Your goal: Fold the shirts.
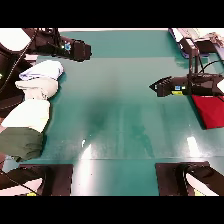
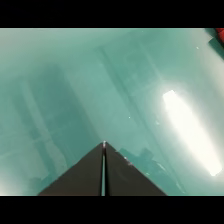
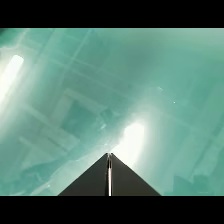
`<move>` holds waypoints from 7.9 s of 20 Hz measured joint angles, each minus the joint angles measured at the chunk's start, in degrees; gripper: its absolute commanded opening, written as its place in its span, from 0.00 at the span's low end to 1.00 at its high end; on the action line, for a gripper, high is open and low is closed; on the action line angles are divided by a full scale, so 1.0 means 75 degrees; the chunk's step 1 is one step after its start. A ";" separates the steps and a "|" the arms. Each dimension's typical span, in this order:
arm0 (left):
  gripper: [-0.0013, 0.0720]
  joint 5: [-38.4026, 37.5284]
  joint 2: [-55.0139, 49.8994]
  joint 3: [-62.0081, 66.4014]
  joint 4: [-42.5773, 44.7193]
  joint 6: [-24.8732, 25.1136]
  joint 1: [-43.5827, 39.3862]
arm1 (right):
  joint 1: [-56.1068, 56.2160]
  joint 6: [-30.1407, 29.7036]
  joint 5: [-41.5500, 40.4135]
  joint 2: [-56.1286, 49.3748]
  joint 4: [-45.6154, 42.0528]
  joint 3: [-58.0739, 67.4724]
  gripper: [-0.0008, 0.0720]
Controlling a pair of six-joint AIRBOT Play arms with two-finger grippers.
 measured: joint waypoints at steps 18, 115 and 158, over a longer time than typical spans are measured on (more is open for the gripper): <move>0.92 0.0618 -0.0017 0.0000 0.0784 0.0052 0.0064 | -0.0315 0.0000 -0.0093 0.0000 -0.0009 0.0003 0.04; 0.05 0.0571 -0.0472 -0.2984 -0.0513 0.0804 0.0746 | -0.1874 -0.0335 0.0015 -0.1926 0.0449 -0.1221 0.04; 0.85 -0.1093 -0.0580 -0.3439 -0.1381 0.0627 0.2495 | -0.3203 0.0003 0.2276 0.0414 -0.0600 -0.0134 0.04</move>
